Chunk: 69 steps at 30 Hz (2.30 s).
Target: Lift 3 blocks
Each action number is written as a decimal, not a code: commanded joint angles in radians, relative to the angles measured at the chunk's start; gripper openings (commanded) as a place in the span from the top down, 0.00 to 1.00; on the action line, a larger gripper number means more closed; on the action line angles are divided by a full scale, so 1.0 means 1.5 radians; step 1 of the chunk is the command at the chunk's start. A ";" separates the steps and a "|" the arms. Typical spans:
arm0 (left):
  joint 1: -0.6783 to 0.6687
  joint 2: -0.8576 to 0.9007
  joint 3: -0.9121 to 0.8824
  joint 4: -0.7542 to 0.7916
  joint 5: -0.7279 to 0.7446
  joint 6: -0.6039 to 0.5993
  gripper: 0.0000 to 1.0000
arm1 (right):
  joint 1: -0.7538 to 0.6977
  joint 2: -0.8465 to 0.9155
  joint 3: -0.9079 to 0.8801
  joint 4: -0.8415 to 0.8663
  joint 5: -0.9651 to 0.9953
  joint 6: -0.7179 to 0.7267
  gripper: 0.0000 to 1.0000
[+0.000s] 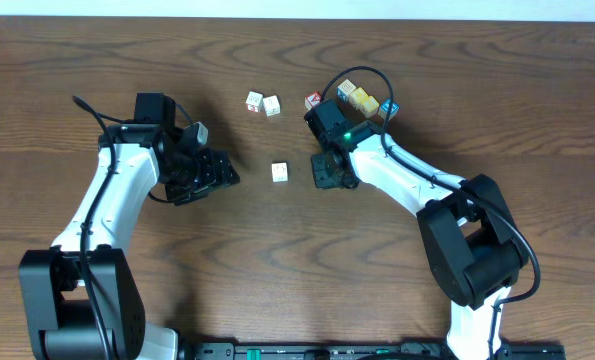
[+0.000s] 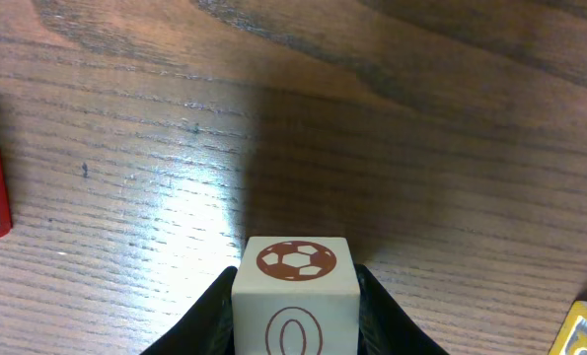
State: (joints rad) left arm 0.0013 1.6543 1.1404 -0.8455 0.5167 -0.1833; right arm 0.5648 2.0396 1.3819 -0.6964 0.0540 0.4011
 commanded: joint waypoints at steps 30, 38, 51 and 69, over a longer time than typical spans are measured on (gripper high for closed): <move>-0.002 0.005 0.007 -0.001 -0.004 0.004 0.23 | -0.101 0.005 0.054 -0.152 -0.024 0.068 0.75; -0.002 0.005 0.007 -0.004 -0.004 0.004 0.23 | -0.101 0.005 0.053 -0.158 -0.010 0.071 0.71; -0.002 0.004 0.006 -0.006 -0.004 0.004 0.23 | -0.101 0.005 0.053 -0.159 -0.004 0.071 0.60; -0.002 0.005 0.006 -0.003 -0.009 0.004 0.23 | -0.095 0.004 0.206 -0.223 -0.117 0.036 0.54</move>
State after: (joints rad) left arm 0.0013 1.6543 1.1404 -0.8513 0.5163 -0.1833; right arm 0.4118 2.0396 1.6485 -1.0416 -0.0170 0.4671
